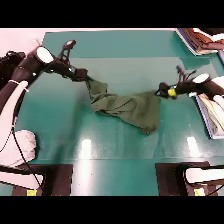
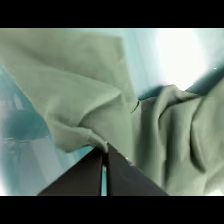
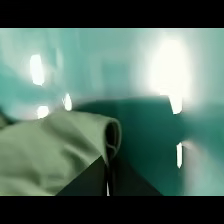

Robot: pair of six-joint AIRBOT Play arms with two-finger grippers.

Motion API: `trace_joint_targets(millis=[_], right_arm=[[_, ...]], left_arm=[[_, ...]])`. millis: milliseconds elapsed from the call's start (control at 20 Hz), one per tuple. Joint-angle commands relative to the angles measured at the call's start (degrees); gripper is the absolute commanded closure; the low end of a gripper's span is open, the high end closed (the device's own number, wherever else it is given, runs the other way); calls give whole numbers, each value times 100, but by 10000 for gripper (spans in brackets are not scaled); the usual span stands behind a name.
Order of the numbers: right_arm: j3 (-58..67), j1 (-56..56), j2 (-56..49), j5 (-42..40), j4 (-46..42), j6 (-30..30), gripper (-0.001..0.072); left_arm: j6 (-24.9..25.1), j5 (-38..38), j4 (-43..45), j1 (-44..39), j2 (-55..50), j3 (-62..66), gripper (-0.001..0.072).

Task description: Fold the shirts.

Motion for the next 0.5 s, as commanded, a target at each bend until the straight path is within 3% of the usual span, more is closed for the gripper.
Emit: trace_joint_targets(millis=[0,150,450], right_arm=[[896,-240,872,597,-778,-35,692],[1943,-756,2050,1410,-990,-33,692],[3493,-1722,3676,1740,-1005,85,693]], left_arm=[[-2,-448,396,258,538,638,684],[17,-540,448,614,1613,1357,684],[98,-461,601,717,3565,2457,685]])
